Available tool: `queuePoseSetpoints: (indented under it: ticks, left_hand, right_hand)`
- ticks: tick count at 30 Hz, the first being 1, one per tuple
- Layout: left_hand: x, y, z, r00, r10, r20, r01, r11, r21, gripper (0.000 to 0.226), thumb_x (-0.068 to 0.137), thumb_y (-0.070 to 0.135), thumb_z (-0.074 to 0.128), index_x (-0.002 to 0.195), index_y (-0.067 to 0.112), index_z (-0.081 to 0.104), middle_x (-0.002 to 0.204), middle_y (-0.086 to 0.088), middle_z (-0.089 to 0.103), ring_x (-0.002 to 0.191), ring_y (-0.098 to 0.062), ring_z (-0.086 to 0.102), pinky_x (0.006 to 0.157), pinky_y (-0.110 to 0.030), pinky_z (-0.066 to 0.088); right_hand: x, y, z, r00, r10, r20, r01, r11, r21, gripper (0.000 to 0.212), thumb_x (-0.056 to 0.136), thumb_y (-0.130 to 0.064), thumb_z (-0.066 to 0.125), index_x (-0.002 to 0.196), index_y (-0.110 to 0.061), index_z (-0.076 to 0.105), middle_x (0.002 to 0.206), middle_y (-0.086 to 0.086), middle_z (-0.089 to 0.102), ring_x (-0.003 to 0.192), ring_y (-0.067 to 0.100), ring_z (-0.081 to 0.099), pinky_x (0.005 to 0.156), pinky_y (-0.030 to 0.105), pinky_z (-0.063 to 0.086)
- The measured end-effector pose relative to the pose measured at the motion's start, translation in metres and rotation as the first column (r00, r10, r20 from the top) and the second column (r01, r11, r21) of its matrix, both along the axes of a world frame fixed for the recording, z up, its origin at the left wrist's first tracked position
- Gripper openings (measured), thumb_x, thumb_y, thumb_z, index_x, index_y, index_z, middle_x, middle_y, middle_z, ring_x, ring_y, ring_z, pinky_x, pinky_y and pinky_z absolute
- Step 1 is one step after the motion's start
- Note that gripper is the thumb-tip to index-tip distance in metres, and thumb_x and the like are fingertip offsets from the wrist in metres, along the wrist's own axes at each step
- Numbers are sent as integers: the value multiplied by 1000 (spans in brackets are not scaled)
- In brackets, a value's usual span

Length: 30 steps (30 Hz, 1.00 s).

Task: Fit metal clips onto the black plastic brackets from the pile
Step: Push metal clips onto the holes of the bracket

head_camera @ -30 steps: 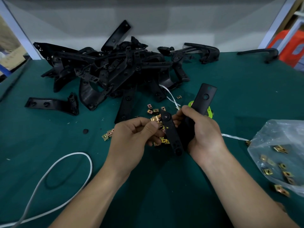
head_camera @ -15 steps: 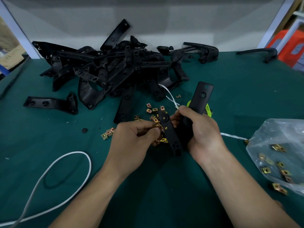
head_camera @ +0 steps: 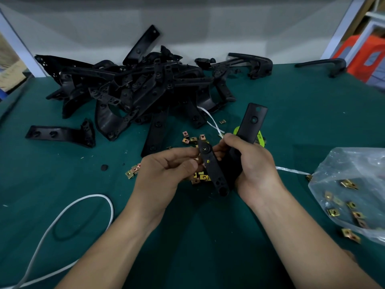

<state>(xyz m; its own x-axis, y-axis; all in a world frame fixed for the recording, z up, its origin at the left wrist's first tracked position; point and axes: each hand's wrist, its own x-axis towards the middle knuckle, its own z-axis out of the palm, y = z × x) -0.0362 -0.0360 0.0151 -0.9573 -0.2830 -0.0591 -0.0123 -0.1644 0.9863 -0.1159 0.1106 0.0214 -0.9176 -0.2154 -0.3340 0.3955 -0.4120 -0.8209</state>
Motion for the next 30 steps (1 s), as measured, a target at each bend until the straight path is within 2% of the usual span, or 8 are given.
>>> queuePoseSetpoints:
  ticks: [2, 5, 13, 17, 21, 26, 30]
  left_hand:
    - [1, 2, 0, 1000, -29, 4, 29, 999, 32, 16, 82, 5, 75, 98, 8, 77, 87, -12, 79, 73, -12, 69, 60, -17, 52]
    - [3, 3, 0, 1000, -11, 17, 11, 999, 39, 26, 67, 19, 81, 91, 9, 77, 78, -14, 76, 67, -14, 70, 54, -17, 50]
    - [5, 0, 3, 986, -121, 112, 117, 992, 42, 14, 58, 24, 84, 71, 21, 80, 71, -10, 74, 60, -15, 70, 51, -18, 49]
    - [5, -4, 6, 965, -195, 178, 192, 981, 31, 11, 58, 23, 85, 66, 19, 78, 75, -17, 75, 55, -15, 64, 51, -18, 47]
    - [6, -3, 5, 937, -262, 233, 282, 957, -61, 10, 75, 6, 83, 68, 11, 79, 74, -18, 75, 54, -14, 60, 52, -19, 45]
    - [8, -1, 3, 957, -238, 165, 251, 966, -60, 12, 77, 6, 81, 68, 12, 77, 63, -12, 68, 54, -13, 55, 51, -19, 44]
    - [9, 4, 5, 966, -236, 111, 240, 970, -32, 10, 69, 22, 85, 68, 16, 76, 59, -4, 62, 53, -11, 55, 49, -18, 42]
  right_hand:
    - [0, 0, -1, 1000, 14, 11, -14, 1000, 0, 27, 92, -14, 68, 65, -10, 70, 72, 14, 68, 57, 21, 62, 62, 33, 56]
    - [1, -1, 0, 1000, 26, 7, -26, 1000, 7, 24, 92, -14, 67, 69, -9, 68, 72, 14, 68, 58, 21, 62, 62, 33, 56]
    - [3, 1, 2, 990, 51, -128, -39, 995, 95, 27, 91, -11, 67, 64, -12, 69, 68, 12, 67, 56, 19, 61, 53, 26, 52]
    - [5, 1, 2, 972, 75, -223, -41, 987, 154, 16, 92, -10, 65, 77, -4, 66, 69, 14, 66, 56, 19, 61, 52, 26, 51]
    - [7, -2, -1, 948, 131, -290, -59, 967, 246, 15, 94, -8, 63, 81, -1, 64, 66, 13, 64, 54, 19, 59, 50, 25, 49]
    - [9, -6, -3, 947, 120, -297, -45, 967, 250, 18, 94, -7, 62, 80, 3, 64, 64, 12, 63, 53, 18, 58, 50, 24, 48]
    - [11, -7, -2, 964, 142, -225, -96, 974, 206, 17, 93, -10, 64, 79, -1, 65, 66, 12, 65, 54, 18, 58, 51, 25, 48]
